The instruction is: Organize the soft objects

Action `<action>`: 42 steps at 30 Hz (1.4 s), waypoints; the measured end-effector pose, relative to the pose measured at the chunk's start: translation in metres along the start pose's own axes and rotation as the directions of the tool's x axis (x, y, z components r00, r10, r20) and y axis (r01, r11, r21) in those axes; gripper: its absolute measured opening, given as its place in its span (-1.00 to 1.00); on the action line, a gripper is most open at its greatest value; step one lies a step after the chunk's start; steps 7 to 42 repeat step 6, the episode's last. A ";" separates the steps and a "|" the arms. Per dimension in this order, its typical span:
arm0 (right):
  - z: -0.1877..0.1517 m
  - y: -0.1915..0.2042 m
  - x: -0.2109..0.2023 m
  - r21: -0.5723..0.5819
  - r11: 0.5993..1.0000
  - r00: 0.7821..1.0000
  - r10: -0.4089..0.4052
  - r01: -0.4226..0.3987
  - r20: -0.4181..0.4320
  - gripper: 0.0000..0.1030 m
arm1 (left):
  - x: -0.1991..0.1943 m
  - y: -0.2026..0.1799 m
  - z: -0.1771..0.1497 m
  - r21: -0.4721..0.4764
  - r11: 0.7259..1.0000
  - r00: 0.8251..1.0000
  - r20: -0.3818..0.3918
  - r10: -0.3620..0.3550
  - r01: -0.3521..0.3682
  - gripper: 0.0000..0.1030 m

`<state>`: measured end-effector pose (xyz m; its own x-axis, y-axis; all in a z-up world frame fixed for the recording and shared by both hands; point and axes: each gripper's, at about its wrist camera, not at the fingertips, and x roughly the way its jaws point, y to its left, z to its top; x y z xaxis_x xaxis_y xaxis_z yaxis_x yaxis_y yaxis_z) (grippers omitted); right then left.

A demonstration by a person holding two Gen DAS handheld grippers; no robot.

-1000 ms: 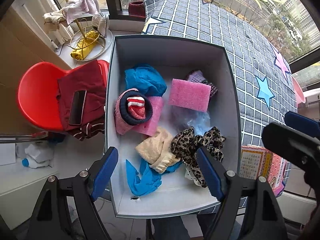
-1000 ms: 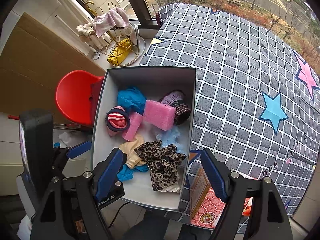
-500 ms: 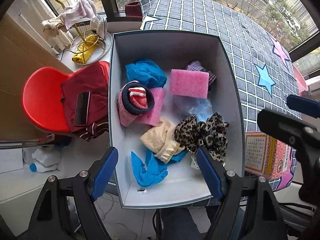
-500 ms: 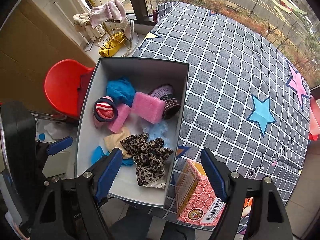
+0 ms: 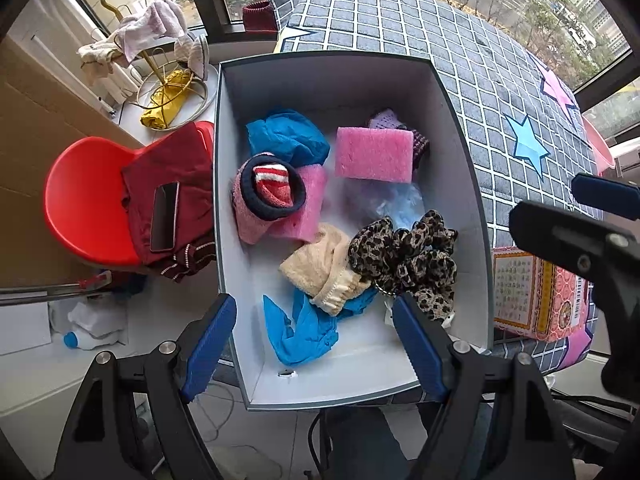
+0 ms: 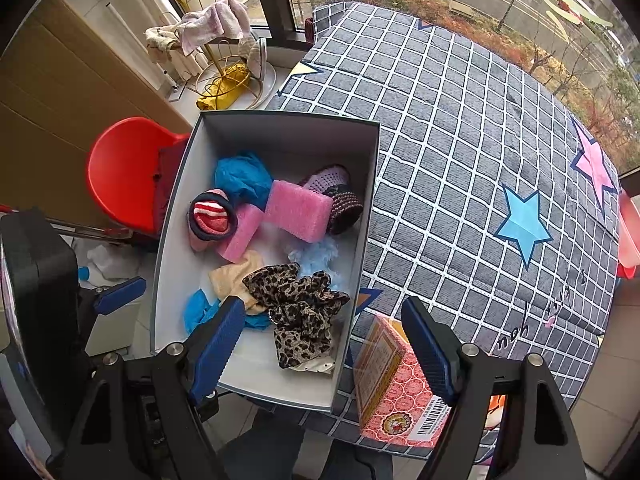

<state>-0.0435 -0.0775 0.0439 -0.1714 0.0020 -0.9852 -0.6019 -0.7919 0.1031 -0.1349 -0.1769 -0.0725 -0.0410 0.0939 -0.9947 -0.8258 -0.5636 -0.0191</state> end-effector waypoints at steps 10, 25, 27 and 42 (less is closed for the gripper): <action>-0.002 0.000 0.003 0.011 1.000 1.000 0.005 -0.005 -0.006 0.58 | -0.007 -0.004 -0.003 0.010 0.999 0.998 0.038 -0.042 0.041 0.61; -0.002 0.000 0.003 0.011 1.000 1.000 0.005 -0.005 -0.006 0.58 | -0.007 -0.004 -0.003 0.010 0.999 0.998 0.038 -0.042 0.041 0.61; -0.002 0.000 0.003 0.011 1.000 1.000 0.005 -0.005 -0.006 0.58 | -0.007 -0.004 -0.003 0.010 0.999 0.998 0.038 -0.042 0.041 0.61; -0.002 0.000 0.003 0.011 1.000 1.000 0.005 -0.005 -0.006 0.58 | -0.007 -0.004 -0.003 0.010 0.999 0.998 0.038 -0.042 0.041 0.61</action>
